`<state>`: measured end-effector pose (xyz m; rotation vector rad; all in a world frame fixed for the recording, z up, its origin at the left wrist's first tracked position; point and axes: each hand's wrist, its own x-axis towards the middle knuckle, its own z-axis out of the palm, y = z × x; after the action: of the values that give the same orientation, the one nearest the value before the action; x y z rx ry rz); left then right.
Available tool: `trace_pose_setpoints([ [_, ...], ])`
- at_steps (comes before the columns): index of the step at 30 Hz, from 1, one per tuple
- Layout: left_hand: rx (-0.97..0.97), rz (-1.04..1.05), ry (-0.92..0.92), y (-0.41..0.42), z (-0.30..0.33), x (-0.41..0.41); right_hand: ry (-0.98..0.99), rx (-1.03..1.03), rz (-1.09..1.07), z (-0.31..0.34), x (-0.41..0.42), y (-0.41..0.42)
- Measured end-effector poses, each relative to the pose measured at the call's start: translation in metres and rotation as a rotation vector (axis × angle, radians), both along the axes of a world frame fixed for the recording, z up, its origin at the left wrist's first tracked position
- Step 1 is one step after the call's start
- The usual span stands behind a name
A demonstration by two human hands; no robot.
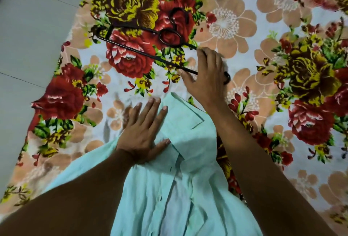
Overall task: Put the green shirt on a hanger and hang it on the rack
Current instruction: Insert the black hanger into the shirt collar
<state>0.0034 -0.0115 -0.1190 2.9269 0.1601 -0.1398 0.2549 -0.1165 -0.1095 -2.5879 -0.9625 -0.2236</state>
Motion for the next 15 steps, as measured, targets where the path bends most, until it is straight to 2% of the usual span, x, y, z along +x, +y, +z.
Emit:
trace_pose_setpoints([
  [6, 0.0, -0.004, -0.056, 0.001, 0.0, 0.0, 0.115, 0.012, 0.079, 0.019, 0.005, -0.001],
  [11, 0.0, -0.008, -0.113, 0.001, -0.006, -0.002, -0.061, 0.119, 0.011, 0.041, -0.019, -0.026],
  [15, -0.01, -0.014, -0.133, 0.0, -0.004, -0.002, -0.119, 0.15, -0.05, 0.053, -0.063, -0.055],
])
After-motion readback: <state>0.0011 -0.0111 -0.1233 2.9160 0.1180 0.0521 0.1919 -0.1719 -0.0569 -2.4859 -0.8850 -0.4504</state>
